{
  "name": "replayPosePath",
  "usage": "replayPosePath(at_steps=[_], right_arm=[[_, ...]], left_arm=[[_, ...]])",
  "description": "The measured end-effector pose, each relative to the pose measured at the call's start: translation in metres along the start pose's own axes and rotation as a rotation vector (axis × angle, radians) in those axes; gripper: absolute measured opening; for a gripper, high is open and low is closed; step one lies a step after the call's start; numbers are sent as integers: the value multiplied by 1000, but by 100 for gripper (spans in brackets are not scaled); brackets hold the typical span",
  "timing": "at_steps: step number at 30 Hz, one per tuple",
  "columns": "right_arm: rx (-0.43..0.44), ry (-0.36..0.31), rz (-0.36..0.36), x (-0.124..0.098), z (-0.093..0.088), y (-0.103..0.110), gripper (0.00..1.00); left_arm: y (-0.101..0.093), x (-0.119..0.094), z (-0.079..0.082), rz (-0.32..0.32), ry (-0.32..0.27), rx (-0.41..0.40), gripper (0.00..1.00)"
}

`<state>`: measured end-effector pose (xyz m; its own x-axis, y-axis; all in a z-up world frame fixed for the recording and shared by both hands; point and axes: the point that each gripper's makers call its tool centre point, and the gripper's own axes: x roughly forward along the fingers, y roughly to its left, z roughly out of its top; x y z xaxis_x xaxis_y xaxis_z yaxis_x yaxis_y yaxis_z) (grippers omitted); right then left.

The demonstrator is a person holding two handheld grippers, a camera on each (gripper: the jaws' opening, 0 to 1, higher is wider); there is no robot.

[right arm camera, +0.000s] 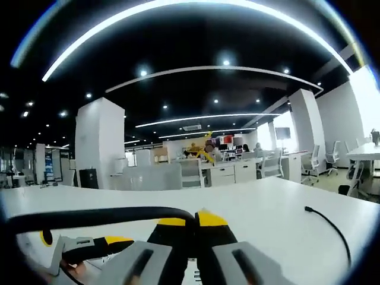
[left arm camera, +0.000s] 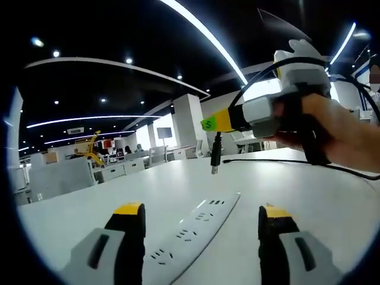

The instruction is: Locate the USB plug end of the data cable currently connected to the USB port on the desk. Grip the plug, withdraw it from the port, and place it onto the desktop.

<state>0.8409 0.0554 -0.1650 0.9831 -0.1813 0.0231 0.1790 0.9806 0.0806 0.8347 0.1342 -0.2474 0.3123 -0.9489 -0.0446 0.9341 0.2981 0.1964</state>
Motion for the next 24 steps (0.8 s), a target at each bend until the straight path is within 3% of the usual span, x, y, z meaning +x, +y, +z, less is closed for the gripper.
replayPosePath(at_steps=[15,24], right_arm=[[-36,18,4,-19,10,1,5],[-28,28,0,-38,14,-5,5]], left_arm=[[-4,-1,1,-6,4,6,77],[-11,-11,9,-13,-24,-7,77]])
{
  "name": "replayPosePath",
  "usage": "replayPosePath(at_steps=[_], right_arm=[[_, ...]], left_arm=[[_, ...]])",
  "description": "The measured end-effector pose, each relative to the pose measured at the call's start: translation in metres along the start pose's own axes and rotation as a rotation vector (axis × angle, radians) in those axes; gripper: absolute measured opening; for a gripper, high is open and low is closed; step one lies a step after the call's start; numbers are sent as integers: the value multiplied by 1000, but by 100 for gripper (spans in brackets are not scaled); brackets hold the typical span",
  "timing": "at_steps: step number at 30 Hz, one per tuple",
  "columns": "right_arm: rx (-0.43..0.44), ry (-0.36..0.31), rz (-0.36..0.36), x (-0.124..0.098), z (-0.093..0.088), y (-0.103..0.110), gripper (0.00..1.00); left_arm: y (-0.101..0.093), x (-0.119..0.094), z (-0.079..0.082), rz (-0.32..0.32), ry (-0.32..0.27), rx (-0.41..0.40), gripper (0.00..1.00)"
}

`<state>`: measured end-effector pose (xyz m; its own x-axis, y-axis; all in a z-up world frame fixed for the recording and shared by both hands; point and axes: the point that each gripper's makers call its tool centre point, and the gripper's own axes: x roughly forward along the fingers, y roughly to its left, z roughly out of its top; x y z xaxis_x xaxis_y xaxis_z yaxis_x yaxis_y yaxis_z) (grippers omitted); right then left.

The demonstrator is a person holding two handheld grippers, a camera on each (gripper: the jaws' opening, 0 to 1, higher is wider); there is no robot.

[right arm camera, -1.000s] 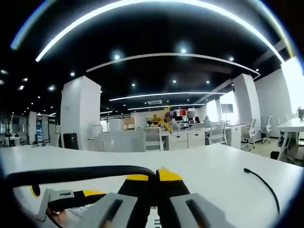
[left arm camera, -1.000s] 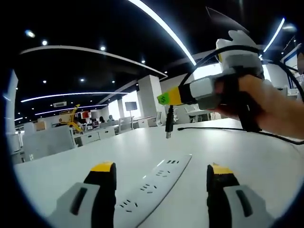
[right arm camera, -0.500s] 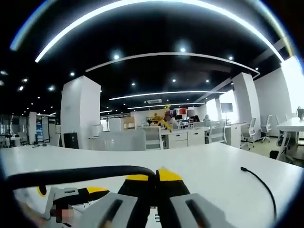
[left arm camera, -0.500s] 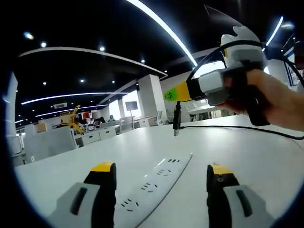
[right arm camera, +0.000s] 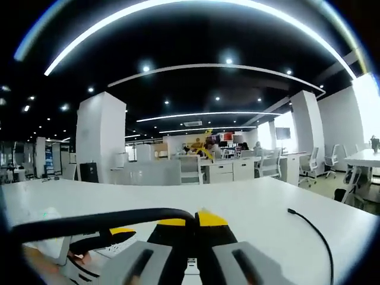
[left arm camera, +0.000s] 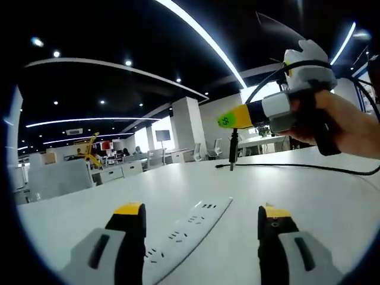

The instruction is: Locate the USB plug end of the data cable currently connected to the USB port on the desk. Grip the plug, withdraw it from the port, and place it onto the desktop.

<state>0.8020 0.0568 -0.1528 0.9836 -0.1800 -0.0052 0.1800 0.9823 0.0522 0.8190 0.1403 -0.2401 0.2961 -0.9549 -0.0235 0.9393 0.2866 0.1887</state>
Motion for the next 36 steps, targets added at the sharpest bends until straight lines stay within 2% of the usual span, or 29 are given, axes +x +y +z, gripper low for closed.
replayPosePath(at_steps=[8,14,17,20,27,34,36], right_arm=[[-11,2,0,-23,3,0,5],[-20,-13,4,-46,14,1,5],[-28,-21,8,-56,19,2,5],[-32,-28,14,-66,22,4,5],[-40,-20,25,-85,12,7,5],[-70,6,28,-97,4,8,5],[-87,10,37,-105,1,11,5]], left_arm=[[-17,-14,6,-8,-14,2,73],[-29,-23,7,-19,-3,0,74],[-35,-30,13,-28,-29,-36,78],[-42,-37,17,-37,-26,-19,77],[-59,-53,32,-44,-40,18,78],[-78,-65,34,-59,-32,29,77],[-82,-71,38,-51,-60,18,76]])
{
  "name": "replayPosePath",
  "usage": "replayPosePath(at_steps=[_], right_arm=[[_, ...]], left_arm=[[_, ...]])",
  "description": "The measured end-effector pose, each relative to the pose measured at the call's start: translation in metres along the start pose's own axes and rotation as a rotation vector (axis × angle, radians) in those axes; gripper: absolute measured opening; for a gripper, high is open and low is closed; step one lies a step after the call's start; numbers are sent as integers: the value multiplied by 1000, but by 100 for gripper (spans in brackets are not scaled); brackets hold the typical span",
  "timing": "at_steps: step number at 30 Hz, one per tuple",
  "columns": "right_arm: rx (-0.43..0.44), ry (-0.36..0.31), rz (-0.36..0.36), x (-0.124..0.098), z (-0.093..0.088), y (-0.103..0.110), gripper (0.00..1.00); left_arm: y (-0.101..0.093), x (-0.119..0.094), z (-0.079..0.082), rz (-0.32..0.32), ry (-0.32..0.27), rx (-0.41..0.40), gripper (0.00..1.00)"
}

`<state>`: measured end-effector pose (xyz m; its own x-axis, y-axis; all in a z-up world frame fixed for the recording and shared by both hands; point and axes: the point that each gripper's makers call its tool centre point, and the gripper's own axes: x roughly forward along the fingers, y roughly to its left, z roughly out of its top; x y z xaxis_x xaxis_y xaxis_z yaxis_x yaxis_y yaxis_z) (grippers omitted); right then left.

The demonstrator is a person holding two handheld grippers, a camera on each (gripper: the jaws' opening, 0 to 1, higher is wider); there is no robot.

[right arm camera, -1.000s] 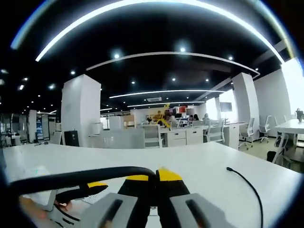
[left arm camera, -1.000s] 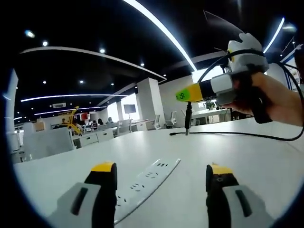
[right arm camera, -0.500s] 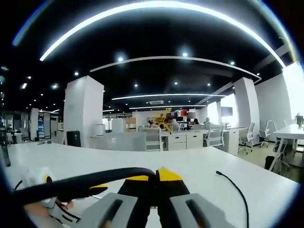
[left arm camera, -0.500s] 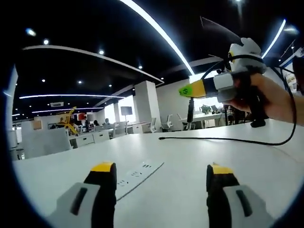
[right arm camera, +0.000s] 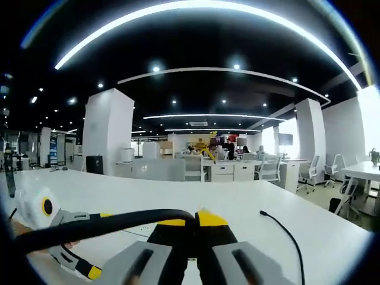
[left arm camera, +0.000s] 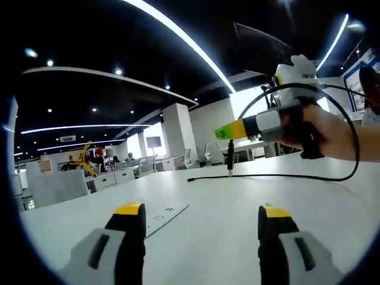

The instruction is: Locate the USB plug end of the data cable currently connected to the USB port on the desk. Grip the plug, withdraw it from the port, and place it onto the desktop.

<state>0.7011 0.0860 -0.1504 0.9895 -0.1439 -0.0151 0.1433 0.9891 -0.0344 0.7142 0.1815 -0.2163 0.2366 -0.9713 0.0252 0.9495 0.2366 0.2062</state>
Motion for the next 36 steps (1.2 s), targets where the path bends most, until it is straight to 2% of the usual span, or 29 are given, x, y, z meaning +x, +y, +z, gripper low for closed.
replayPosePath(at_steps=[5,11,16,21,23,25,30,36], right_arm=[[-17,-5,9,-11,-8,2,5],[-63,14,14,-19,-18,7,5],[-122,50,29,-18,-24,11,5],[-208,118,19,-12,-41,11,5],[-230,132,18,-11,-45,11,5],[-256,141,19,-11,-47,11,5],[-338,188,-1,-12,-58,4,5],[-338,210,-16,-13,-67,-10,5]], left_arm=[[-6,-4,4,1,-22,-16,76],[-18,-5,0,-29,-10,-15,77],[-21,-5,-8,-41,10,-22,77],[-31,-5,-13,-74,24,-16,76],[-31,-6,-13,-77,29,1,76],[-32,-6,-10,-81,12,-24,76],[-33,-6,-13,-84,25,-14,76],[-38,-4,-18,-108,44,-2,77]])
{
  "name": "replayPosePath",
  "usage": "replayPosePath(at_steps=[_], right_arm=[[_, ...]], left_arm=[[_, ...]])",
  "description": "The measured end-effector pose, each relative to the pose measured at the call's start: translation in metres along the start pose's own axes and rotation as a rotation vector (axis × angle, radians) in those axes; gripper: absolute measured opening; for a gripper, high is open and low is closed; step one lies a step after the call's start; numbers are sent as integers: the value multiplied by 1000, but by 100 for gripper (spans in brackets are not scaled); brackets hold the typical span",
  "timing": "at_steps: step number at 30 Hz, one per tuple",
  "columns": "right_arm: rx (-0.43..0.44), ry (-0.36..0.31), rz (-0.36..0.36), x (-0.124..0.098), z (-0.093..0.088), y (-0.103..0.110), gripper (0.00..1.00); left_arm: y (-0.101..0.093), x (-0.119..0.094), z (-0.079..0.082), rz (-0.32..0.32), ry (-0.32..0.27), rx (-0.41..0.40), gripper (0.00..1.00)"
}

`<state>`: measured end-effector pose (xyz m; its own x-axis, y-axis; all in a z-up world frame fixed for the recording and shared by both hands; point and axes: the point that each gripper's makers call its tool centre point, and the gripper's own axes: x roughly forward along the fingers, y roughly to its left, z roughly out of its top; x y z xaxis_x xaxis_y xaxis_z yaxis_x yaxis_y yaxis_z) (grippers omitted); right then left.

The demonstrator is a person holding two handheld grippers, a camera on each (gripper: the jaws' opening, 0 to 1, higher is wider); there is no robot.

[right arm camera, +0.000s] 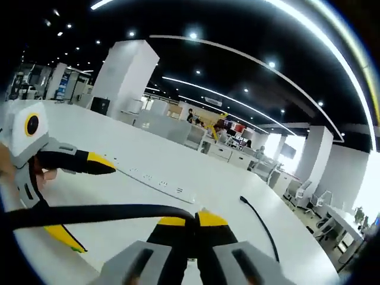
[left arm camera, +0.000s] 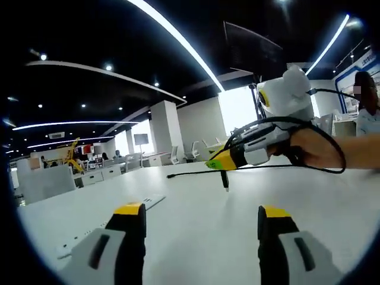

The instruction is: Locate the USB plug end of the data cable currently connected to the USB port on the desk. Grip the plug, withdraw it from the port, and place it onto the desktop.

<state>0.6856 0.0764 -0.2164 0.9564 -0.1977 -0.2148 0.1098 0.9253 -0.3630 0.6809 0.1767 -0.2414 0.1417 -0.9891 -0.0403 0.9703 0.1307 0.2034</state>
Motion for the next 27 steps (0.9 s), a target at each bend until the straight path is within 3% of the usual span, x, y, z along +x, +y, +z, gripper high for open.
replayPosePath(at_steps=[6,18,21,27], right_arm=[[9,31,-10,3,-14,-6,5],[-49,2,6,4,-11,4,6],[-49,-5,9,6,-12,6,7],[-52,-16,20,11,-12,8,8]], left_arm=[[-2,1,-1,-6,6,0,77],[7,-2,-3,22,-3,-55,77],[13,-4,-9,45,23,-64,77],[26,-7,-7,93,-1,-110,78]])
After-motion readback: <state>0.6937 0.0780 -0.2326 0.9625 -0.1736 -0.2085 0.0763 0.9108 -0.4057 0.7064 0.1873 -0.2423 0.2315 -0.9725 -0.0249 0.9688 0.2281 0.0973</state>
